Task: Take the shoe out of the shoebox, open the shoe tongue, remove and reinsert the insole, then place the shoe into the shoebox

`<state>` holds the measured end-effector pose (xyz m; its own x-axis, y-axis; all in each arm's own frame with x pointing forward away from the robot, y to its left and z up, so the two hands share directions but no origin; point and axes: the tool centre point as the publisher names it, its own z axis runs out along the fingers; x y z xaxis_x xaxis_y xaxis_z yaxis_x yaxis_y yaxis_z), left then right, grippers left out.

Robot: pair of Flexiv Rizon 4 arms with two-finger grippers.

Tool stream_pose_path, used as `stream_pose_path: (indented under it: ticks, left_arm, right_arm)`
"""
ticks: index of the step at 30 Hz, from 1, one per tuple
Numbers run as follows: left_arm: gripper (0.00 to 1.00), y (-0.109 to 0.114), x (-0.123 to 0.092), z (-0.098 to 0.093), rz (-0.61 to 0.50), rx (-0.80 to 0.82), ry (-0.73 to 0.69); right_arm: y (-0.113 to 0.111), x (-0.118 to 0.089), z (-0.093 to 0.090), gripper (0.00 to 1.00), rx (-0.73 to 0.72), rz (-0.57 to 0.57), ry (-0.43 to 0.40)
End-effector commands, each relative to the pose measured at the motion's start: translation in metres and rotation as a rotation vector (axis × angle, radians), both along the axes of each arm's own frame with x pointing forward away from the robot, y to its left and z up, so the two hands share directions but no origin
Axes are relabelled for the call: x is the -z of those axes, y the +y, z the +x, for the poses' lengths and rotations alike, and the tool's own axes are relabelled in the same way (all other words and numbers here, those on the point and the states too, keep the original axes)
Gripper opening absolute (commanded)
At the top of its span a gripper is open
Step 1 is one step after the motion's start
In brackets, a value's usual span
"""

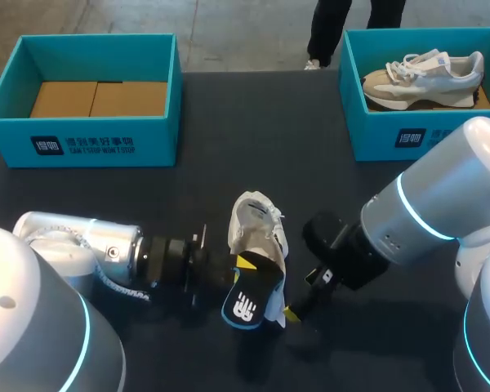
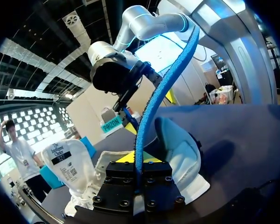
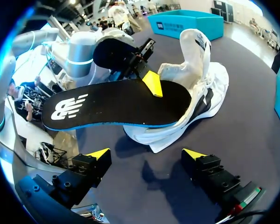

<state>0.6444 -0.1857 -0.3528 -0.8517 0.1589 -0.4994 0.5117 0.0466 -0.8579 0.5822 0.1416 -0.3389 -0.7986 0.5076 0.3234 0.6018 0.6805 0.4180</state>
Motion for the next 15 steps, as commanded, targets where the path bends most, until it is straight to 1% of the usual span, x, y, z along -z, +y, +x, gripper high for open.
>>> stream_pose_path:
  ticks: [1, 5, 9, 10, 11, 13, 15]
  left_arm:
    - [0.00, 0.000, 0.002, -0.001, 0.001, 0.005, -0.010]
    - [0.00, 0.001, -0.002, -0.004, 0.001, 0.001, -0.021]
    - [0.15, 0.001, -0.005, -0.006, 0.008, -0.002, -0.035]
    - [0.22, 0.001, -0.006, -0.007, 0.008, -0.003, -0.036]
    - [0.25, 0.001, -0.007, -0.008, 0.009, -0.005, -0.039]
    - [0.29, 0.002, -0.008, -0.008, 0.011, -0.007, -0.042]
    - [0.35, 0.002, -0.010, -0.010, 0.014, -0.010, -0.044]
  right_arm:
    - [0.000, 0.001, -0.001, 1.00, 0.002, 0.002, -0.002]
    - [0.000, 0.001, -0.001, 1.00, 0.002, 0.002, -0.002]
    - [0.000, 0.001, -0.001, 1.00, 0.002, 0.002, -0.002]
    - [0.000, 0.001, -0.001, 1.00, 0.002, 0.002, -0.002]
    - [0.000, 0.001, -0.001, 1.00, 0.002, 0.002, -0.002]
    - [0.000, 0.001, -0.001, 1.00, 0.002, 0.002, -0.002]
    - [0.000, 0.001, -0.001, 1.00, 0.002, 0.002, -0.002]
